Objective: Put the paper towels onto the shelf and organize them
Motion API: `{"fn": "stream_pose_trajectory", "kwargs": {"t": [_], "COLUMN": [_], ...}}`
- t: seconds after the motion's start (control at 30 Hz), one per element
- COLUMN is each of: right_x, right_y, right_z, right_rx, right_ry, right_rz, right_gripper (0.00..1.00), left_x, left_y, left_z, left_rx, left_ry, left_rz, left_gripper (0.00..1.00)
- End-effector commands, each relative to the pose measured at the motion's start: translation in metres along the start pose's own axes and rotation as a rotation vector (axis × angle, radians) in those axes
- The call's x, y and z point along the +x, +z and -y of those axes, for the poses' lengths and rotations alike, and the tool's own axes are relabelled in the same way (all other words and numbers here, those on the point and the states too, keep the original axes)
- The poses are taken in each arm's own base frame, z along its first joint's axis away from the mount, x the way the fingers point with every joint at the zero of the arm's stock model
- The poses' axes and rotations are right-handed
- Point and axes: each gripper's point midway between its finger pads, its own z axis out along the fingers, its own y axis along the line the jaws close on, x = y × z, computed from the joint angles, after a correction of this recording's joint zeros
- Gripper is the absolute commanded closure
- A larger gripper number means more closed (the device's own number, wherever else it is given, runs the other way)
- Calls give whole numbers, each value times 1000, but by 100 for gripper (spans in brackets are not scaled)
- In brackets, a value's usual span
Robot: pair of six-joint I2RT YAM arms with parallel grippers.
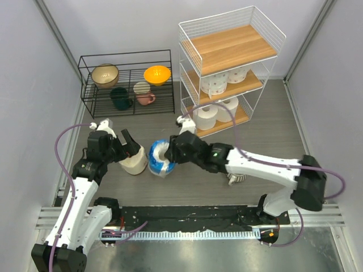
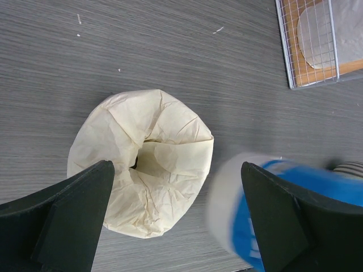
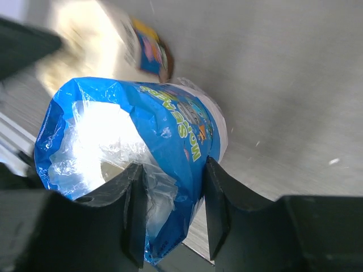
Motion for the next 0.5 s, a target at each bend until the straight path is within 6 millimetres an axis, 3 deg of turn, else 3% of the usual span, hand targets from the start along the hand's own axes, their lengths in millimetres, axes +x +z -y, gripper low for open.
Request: {"fn": "stream_pose_trajectory", "kwargs": {"t": [0.0,0.07,0.1,0.17,0.2,0.27,0.3,0.37,0.4,0.43,0.47], "right_x": [-168,-205,-238,-269,-296,-319,-339,-359,-374,-385,-389], "right_y": [-125,-164,-199,-231,-265,-287,-322,-328,-357,-343,-344], "right_z": [-22,-13,-4,7,12,11,12,19,23,26,29], "right_rx": [-69,-55,-51,-21,-9,10,31,129,152,199,222], "right_ry": [71,88,102,106,108,83,103,77,115,100,94], "right_rz": [480,589,682,776,865,928,1010,1052,1113,1106,1101], "right_gripper": [80,82,82,84,85,85,85,87,87,89,89], "left_x": [-7,-7,-7,-7,-6,-6,-5,-6,-6,-6,-6], "left_y": [-1,-2,-2,-1,-1,-1,0,-1,-1,-1,-1], "left_z": [5,6,6,6,6,6,6,6,5,6,5], "left_rx": [23,27,27,27,27,27,27,24,23,23,21], "left_ry": [11,12,12,12,11,11,12,11,11,12,12], "left_rz": [30,31,31,30,28,25,21,26,27,27,28], "left_gripper": [0,0,0,0,0,0,0,0,0,0,0]}}
